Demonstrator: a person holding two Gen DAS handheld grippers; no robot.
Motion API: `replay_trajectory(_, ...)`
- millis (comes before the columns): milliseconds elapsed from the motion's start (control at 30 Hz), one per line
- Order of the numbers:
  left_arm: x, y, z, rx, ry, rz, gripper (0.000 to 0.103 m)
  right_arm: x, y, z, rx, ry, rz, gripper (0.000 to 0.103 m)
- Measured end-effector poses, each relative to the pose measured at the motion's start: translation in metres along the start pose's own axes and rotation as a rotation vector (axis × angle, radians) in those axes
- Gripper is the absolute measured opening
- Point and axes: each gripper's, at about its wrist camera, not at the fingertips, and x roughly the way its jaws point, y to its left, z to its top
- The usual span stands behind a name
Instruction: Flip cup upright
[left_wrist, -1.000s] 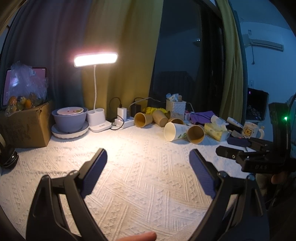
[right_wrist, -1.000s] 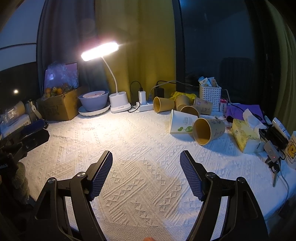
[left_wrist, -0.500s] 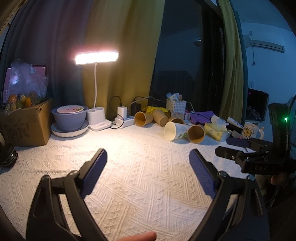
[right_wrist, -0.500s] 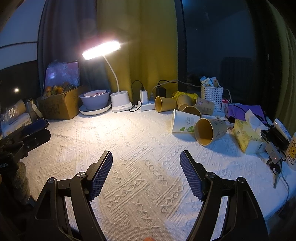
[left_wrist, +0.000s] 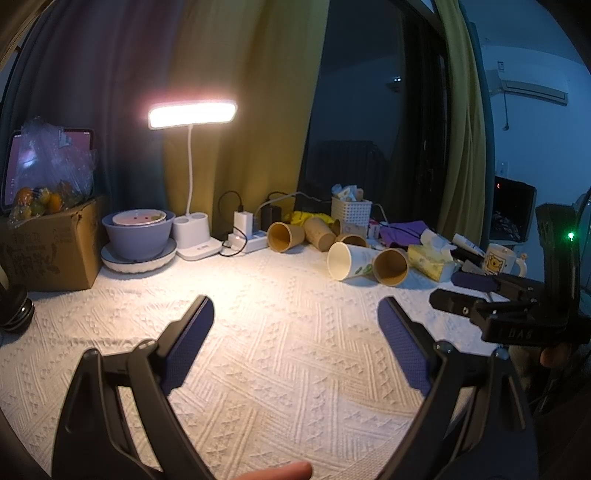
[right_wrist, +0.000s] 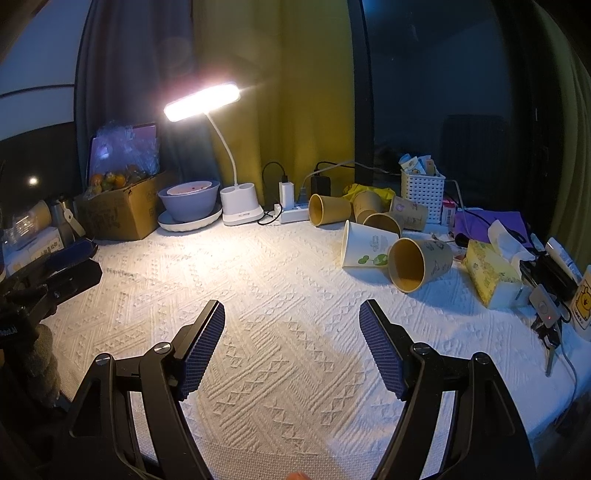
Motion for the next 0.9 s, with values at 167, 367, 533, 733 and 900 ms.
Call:
replay_trajectory(167,0.001,0.0,0.0,-0.001,0.004,-0.004,0.091,0.0,-0.002,0.001,0.002,0.0,-0.004,0.078)
replay_trajectory(367,0.002,0.0,-0.001,-0.001,0.01,-0.005,0.091,0.0,-0.003,0.001,0.003,-0.001,-0.003,0.078)
replay_trajectory(533,0.006,-0.002,0.002,0.012,0.03,-0.011,0.091,0.003,-0.006,0.003,-0.002,0.008,-0.011,0.078)
replay_trajectory(733,0.033,-0.002,0.017,0.056,0.119,-0.014,0.091,0.018,-0.028,0.016,0.049,0.035,-0.03,0.078)
replay_trajectory(900,0.085,0.0,0.035,0.076,0.277,-0.039,0.091,0.042,-0.047,0.03,0.064,0.065,-0.068,0.078)
